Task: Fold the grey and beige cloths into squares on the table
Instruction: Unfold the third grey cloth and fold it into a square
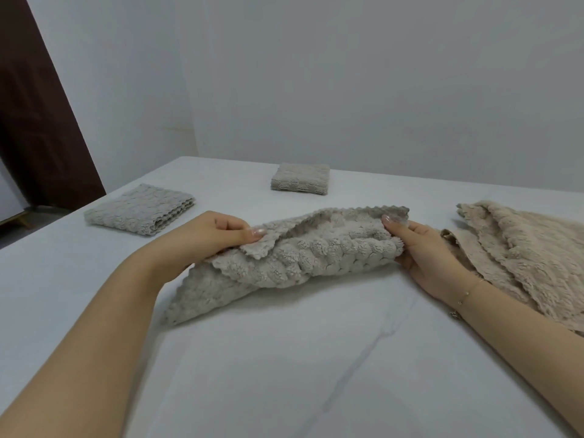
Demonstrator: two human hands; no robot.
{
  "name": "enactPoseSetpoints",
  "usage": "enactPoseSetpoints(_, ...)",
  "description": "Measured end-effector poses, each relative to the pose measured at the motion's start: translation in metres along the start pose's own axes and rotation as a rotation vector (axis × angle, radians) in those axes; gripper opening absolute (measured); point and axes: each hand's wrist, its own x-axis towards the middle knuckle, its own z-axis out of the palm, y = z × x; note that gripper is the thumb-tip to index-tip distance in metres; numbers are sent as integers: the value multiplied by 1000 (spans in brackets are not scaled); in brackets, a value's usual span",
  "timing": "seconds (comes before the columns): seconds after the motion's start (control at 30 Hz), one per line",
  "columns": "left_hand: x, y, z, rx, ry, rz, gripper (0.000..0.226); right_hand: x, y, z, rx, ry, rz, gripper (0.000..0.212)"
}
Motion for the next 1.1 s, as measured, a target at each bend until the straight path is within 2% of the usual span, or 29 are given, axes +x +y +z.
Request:
enactPoseSetpoints(0.1, 3, 2, -1, -77, 99, 20, 25, 0, 0, 0, 6, -3, -13, 24)
enactPoseSetpoints(0.17, 4, 2, -2, -100, 118, 37, 23, 1, 1, 0, -1, 8, -17, 29)
enactPoseSetpoints(0.23, 4, 1, -3, -132, 107, 52, 26, 1, 0, 0, 1, 11, -12, 32)
enactPoseSetpoints(0.37, 2, 2, -4, -245, 17, 111, 31, 0, 0, -1, 37, -17, -28, 13)
enactPoseSetpoints(0.47, 1, 5, -3, -300, 38, 112, 32, 1, 0, -1, 33, -10, -28, 16)
enactPoseSetpoints(0.53, 4, 5, -3, -326, 38, 111, 51, 2, 1, -1, 33, 1, -24, 20)
enactPoseSetpoints(0.57, 5, 4, -2, -344, 46, 97, 63, 3, 1, -2, 42, 3, -23, 21)
enactPoseSetpoints(0.6, 6, 6, -1, -392, 68, 63, 65, 3, 0, -2, 54, 0, -23, 21)
enactPoseSetpoints(0.7, 17, 12, -3, -490, 131, -84, 36, 9, 0, -1, 37, -4, -35, 16)
enactPoseSetpoints(0.83, 43, 9, -15, -439, 123, -204, 29, 27, 3, 9, -24, 19, -49, 15)
enactPoseSetpoints(1.0, 68, -18, -8, -378, 87, -264, 37, 51, 13, 19, -294, 43, -104, 18)
enactPoseSetpoints(1.1, 75, -37, -15, -360, 53, -258, 58, 58, 19, 20, -463, 61, -176, 29)
